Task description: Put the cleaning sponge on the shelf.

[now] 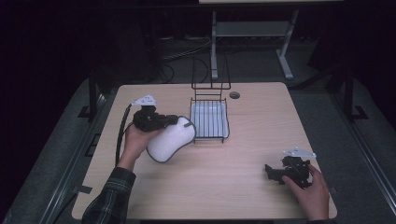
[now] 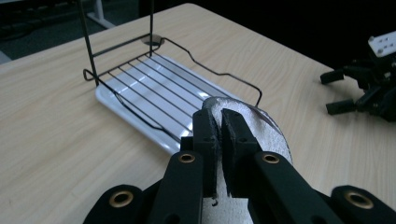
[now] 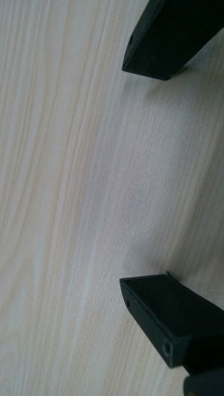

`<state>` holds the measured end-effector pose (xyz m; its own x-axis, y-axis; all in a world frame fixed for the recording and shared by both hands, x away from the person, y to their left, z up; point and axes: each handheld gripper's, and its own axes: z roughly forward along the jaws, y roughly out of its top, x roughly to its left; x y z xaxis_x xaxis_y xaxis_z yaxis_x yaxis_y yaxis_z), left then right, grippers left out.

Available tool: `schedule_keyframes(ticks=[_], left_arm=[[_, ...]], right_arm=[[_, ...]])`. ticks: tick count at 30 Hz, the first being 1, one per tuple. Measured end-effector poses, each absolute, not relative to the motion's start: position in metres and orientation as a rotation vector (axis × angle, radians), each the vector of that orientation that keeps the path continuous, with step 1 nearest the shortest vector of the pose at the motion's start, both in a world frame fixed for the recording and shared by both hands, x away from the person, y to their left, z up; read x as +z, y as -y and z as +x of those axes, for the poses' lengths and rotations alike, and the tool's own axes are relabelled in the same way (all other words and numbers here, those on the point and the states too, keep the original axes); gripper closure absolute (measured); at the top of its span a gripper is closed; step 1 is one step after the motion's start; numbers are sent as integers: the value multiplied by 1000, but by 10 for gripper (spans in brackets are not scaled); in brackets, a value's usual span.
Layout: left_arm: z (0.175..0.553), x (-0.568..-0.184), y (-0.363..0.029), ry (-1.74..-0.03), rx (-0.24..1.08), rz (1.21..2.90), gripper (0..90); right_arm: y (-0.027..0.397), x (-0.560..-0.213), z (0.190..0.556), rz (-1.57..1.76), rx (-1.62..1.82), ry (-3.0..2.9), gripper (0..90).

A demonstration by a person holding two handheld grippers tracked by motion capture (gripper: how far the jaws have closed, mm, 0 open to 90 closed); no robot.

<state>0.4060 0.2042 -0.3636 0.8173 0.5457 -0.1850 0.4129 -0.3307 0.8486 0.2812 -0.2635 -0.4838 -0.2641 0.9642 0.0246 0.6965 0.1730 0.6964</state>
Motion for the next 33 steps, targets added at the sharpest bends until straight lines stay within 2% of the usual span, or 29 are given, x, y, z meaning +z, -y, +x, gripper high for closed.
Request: schedule_keyframes(ticks=[33], left_arm=[[466, -368, -165, -768, 164, 1952, 850]], right_arm=[[264, -484, 281, 1566, 846, -2031, 0]])
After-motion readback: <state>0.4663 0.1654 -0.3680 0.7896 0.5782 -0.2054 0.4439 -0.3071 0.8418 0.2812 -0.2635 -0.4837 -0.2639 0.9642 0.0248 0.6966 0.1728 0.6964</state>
